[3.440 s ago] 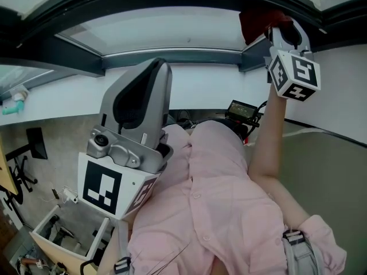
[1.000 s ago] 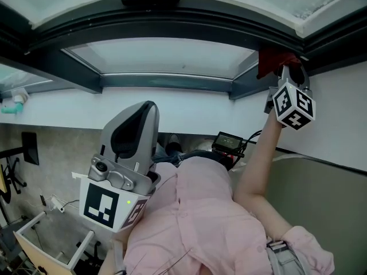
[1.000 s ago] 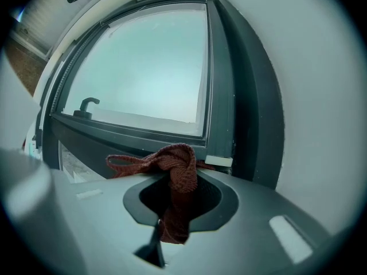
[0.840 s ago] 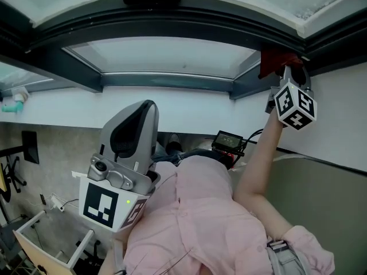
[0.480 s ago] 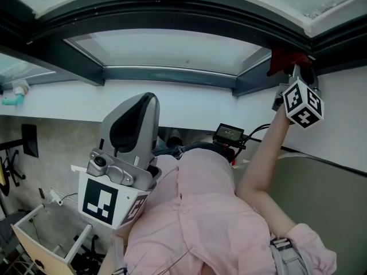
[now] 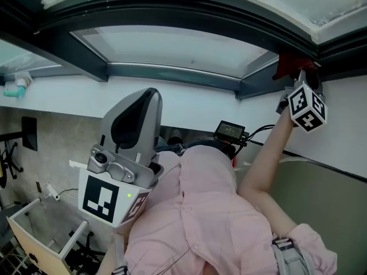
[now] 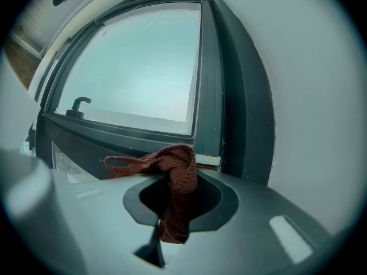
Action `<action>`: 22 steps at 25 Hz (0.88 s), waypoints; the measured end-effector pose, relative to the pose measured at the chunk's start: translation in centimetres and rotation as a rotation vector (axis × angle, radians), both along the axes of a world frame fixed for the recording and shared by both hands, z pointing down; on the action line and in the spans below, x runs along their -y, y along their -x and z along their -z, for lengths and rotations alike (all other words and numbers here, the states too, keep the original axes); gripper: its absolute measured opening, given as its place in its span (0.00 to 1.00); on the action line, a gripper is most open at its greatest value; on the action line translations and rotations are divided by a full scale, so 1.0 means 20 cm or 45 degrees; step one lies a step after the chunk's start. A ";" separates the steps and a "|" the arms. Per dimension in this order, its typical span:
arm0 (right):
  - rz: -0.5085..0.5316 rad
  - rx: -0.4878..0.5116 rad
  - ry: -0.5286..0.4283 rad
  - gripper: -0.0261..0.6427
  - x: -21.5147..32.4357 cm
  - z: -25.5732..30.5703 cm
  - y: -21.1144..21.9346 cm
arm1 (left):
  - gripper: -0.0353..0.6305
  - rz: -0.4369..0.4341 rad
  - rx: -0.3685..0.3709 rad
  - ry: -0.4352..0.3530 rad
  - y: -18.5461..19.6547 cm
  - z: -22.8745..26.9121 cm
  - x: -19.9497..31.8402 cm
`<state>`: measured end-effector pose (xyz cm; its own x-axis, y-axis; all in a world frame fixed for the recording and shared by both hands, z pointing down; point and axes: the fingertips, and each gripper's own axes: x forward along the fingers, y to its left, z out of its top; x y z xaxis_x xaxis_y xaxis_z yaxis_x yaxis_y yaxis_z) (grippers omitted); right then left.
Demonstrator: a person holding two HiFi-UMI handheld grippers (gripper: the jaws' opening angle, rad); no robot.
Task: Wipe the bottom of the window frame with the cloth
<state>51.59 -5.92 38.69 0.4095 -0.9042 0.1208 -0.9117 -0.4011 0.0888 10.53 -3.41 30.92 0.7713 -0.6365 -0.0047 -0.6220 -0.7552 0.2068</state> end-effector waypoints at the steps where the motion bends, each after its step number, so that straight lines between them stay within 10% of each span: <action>1: -0.002 0.002 0.001 0.14 0.00 0.00 0.00 | 0.05 0.002 0.000 -0.001 0.01 0.00 0.00; 22: 0.268 0.107 -0.009 0.15 -0.15 0.01 0.66 | 0.05 -0.383 -0.044 0.028 -0.13 -0.03 -0.04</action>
<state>38.35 -2.88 38.47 0.2008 -0.9696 0.1401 -0.9794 -0.2018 0.0071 13.21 -2.66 31.58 0.9248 -0.3798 -0.0231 -0.3634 -0.8996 0.2423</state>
